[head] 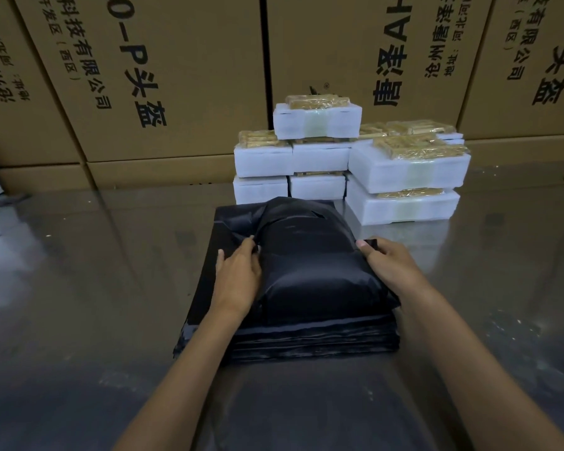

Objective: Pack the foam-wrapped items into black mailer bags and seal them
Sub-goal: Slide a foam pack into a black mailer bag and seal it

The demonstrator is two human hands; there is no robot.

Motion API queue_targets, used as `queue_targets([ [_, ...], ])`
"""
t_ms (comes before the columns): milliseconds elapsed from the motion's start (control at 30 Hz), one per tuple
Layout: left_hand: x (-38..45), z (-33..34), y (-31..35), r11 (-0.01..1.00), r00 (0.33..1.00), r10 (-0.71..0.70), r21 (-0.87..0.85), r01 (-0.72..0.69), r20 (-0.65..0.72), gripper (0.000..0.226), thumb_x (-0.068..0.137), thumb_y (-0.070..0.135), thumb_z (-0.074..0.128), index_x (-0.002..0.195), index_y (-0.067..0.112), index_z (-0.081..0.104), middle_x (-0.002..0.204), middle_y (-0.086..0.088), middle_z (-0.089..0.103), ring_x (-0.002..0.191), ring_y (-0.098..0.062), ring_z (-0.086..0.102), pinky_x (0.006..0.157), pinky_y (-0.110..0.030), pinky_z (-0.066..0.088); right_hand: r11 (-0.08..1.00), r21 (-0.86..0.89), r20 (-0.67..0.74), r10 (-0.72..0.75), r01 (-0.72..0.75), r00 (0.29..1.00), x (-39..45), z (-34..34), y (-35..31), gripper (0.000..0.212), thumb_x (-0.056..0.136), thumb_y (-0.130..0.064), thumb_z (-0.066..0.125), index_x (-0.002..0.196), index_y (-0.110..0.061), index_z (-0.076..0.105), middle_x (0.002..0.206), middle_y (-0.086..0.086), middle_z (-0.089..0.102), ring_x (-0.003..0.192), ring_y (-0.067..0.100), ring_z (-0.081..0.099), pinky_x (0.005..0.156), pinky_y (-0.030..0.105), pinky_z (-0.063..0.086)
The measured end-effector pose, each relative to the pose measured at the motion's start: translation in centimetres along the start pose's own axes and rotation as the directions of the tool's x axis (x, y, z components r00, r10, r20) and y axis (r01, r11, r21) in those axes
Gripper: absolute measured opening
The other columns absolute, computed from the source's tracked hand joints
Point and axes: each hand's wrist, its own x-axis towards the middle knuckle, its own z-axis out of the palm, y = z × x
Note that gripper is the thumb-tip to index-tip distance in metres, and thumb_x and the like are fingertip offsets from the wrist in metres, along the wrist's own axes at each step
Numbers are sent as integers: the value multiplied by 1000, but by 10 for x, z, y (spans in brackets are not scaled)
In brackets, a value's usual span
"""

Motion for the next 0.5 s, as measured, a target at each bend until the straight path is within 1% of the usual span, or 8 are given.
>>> queue_targets([
  [67,3,2,-4,998,997,-49,-44,51,59,24,105,8,28,110,7,52,90,-14,68,103,-30,59,122,-43,-1,999,32,-7,2,-2,1000,1,2,2,37,102,-30,55,95,5,66,81,8,63,71,18,57,61,26,40],
  [133,5,1,-4,985,989,-95,-136,110,112,22,106,13,30,96,8,49,90,-17,65,103,-32,57,122,-41,-4,999,53,-19,2,-1,1000,3,3,5,39,101,-31,56,92,5,66,80,9,64,76,21,59,65,29,41],
  [200,6,0,-4,981,991,-93,-159,108,98,23,106,15,33,89,10,47,91,-23,65,85,-21,58,121,-42,1,999,47,-33,2,0,999,4,4,8,42,100,-32,57,80,5,58,75,10,56,74,22,55,66,30,37],
  [267,4,2,-5,982,996,-80,-170,85,40,23,106,17,37,87,12,49,87,-27,64,75,-21,57,121,-44,8,1000,27,-45,10,-9,999,3,5,9,42,99,-32,58,68,-6,48,68,10,47,69,22,49,62,31,32],
  [333,2,4,-7,973,998,-62,-220,62,5,23,105,20,42,87,12,52,81,-24,64,76,-27,61,117,-48,22,999,26,-52,28,-26,998,1,4,9,45,99,-32,59,67,-2,52,67,13,52,68,24,53,61,31,33],
  [400,2,4,-10,954,998,-57,-295,49,-21,25,103,24,47,82,14,56,74,-15,63,70,-21,59,96,-45,42,999,18,-47,51,-50,998,-1,2,7,44,98,-34,60,81,6,66,78,18,68,74,27,62,62,30,39],
  [433,2,2,-11,943,998,-62,-329,47,-33,27,102,26,50,78,16,57,71,-9,62,68,-18,58,82,-39,45,998,8,-38,62,-61,997,-2,1,5,42,98,-34,59,86,5,69,83,17,71,76,25,64,63,29,42],
  [500,3,-2,-11,902,991,-111,-427,70,-74,25,99,28,57,80,16,66,79,-2,67,77,-17,61,75,-31,44,997,-15,-11,78,-78,997,-1,-2,2,39,98,-35,60,86,0,72,85,13,73,83,26,66,69,31,45],
])
